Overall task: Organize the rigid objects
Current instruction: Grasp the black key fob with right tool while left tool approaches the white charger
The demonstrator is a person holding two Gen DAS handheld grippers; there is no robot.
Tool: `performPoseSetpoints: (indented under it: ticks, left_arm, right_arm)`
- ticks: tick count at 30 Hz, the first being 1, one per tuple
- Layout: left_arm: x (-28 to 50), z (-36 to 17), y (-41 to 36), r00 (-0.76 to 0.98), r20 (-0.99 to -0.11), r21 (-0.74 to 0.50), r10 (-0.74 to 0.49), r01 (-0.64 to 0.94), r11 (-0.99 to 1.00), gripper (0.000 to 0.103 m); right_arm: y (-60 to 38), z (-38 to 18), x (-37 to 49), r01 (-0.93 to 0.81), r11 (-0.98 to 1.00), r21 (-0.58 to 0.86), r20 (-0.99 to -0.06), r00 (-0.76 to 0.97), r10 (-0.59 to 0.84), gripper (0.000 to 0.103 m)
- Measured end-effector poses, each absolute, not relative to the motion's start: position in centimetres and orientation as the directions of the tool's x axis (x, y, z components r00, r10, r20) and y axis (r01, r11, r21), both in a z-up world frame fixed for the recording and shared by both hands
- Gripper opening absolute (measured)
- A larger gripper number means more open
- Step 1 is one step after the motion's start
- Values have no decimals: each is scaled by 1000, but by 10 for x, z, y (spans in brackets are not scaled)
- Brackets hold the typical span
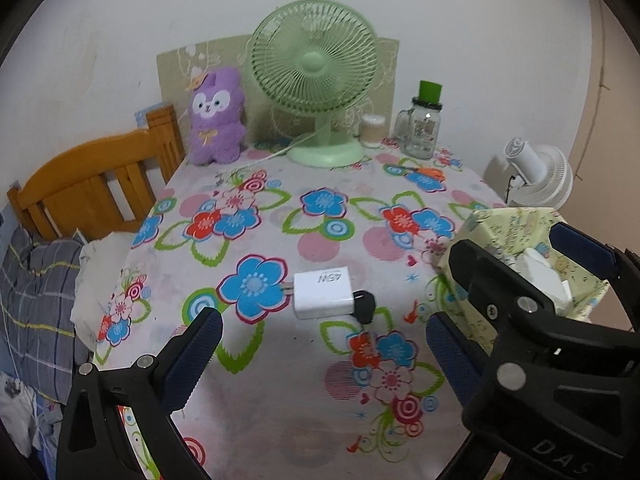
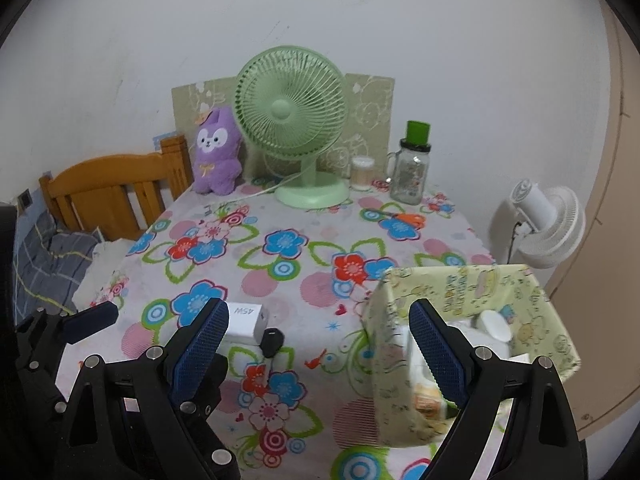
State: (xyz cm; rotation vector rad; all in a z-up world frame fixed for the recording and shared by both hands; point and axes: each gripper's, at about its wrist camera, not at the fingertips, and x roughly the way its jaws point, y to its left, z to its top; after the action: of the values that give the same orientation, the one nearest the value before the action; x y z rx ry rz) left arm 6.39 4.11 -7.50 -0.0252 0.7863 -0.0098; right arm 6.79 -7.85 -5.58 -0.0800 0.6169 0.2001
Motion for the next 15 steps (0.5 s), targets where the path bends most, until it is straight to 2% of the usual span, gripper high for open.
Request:
performPoseSetpoints:
  ticks: [15]
  left_arm:
    - [87,-117,62,640,-768,5,31,-42,999,103]
  right_arm:
    - [-45,-91,91,-288,957,-39,-633,748,199,92]
